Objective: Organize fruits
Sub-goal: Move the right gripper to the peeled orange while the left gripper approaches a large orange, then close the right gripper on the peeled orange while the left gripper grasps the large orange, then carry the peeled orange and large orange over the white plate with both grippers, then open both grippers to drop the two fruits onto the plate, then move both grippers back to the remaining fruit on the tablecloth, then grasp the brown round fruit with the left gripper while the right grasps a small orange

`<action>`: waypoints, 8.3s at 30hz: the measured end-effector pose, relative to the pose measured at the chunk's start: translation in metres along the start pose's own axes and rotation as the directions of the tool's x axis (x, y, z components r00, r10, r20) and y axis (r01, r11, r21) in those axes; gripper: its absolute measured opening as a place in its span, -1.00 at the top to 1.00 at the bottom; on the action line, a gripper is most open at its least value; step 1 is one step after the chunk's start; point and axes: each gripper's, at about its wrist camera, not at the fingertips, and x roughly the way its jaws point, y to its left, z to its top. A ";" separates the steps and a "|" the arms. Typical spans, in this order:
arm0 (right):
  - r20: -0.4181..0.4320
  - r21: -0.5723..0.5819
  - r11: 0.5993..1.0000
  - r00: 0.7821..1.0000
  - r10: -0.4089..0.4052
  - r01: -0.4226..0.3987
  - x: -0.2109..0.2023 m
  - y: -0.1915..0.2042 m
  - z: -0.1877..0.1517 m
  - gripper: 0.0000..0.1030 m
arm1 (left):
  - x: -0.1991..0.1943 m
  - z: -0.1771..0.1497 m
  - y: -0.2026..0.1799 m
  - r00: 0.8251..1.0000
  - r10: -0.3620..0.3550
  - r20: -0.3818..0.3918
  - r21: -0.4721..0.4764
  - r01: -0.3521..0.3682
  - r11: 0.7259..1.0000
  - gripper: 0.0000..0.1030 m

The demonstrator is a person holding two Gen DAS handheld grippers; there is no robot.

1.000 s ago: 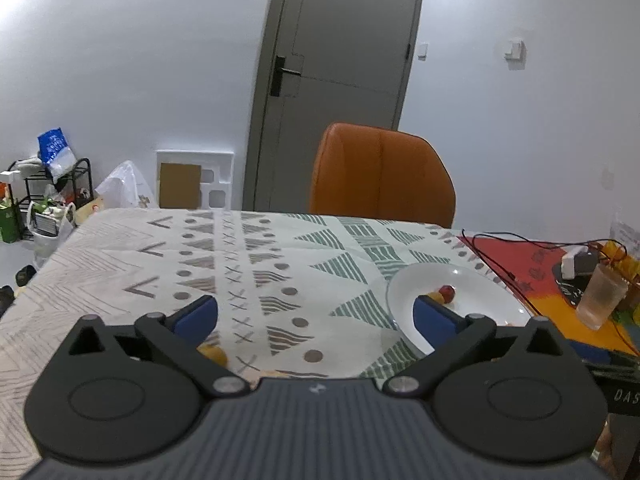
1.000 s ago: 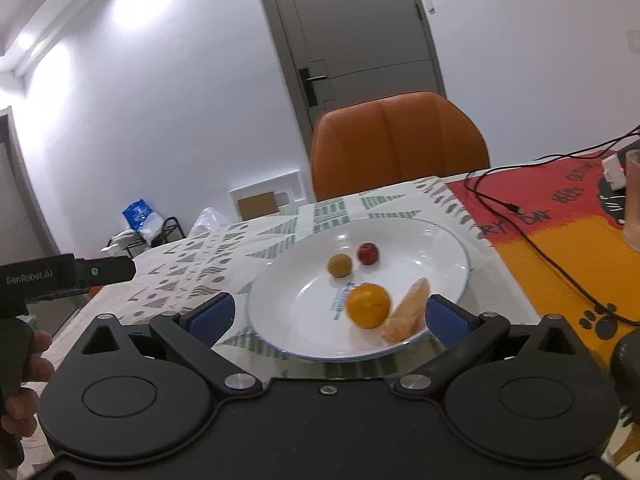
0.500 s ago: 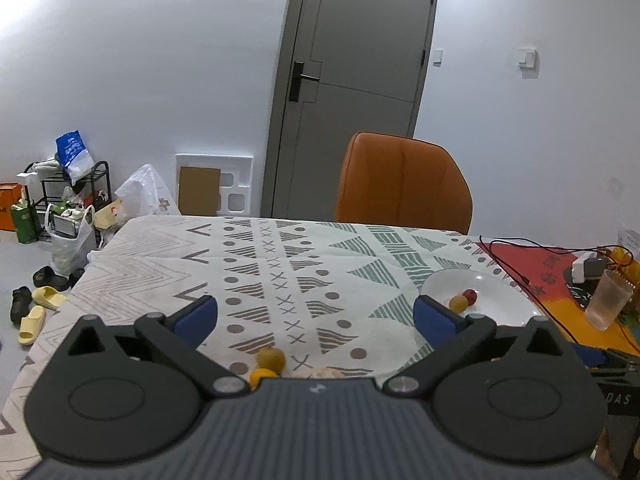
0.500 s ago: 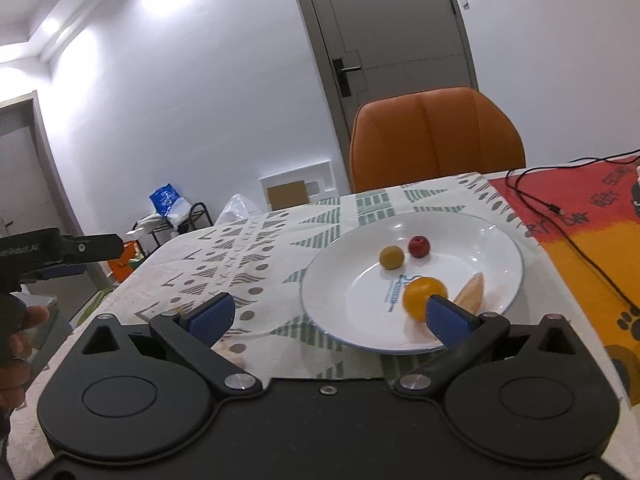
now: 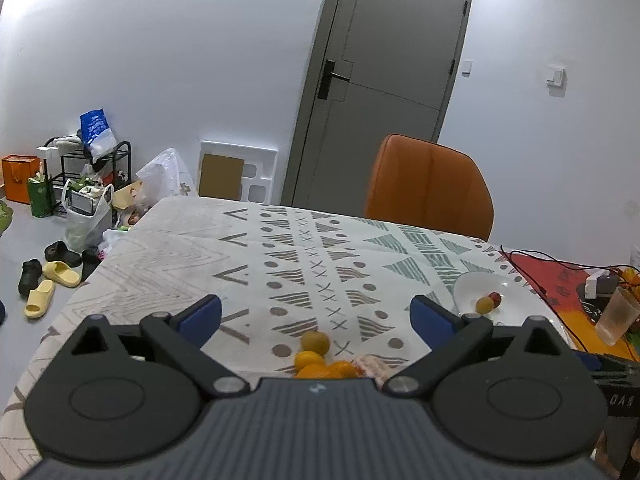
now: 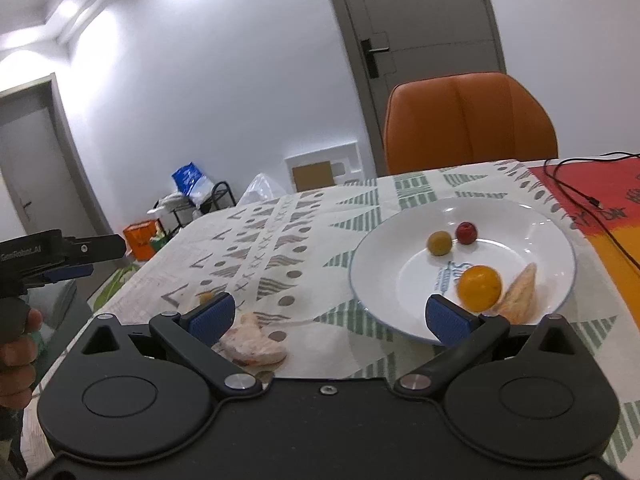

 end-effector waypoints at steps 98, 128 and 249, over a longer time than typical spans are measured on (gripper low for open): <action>-0.135 -0.109 0.984 0.983 0.125 -0.140 0.067 0.046 -0.003 0.29 | 0.046 -0.028 -0.011 0.990 -0.082 -0.119 0.016 0.084 0.996 0.22; -0.042 0.016 1.000 0.999 -0.025 0.026 0.038 -0.050 0.010 0.29 | 0.068 -0.027 -0.081 0.977 -0.162 -0.141 0.111 0.178 0.978 0.22; -0.158 -0.106 0.983 0.978 0.134 -0.152 0.069 0.056 -0.004 -0.22 | 0.058 -0.051 0.038 0.981 0.012 -0.194 -0.037 -0.020 0.999 0.54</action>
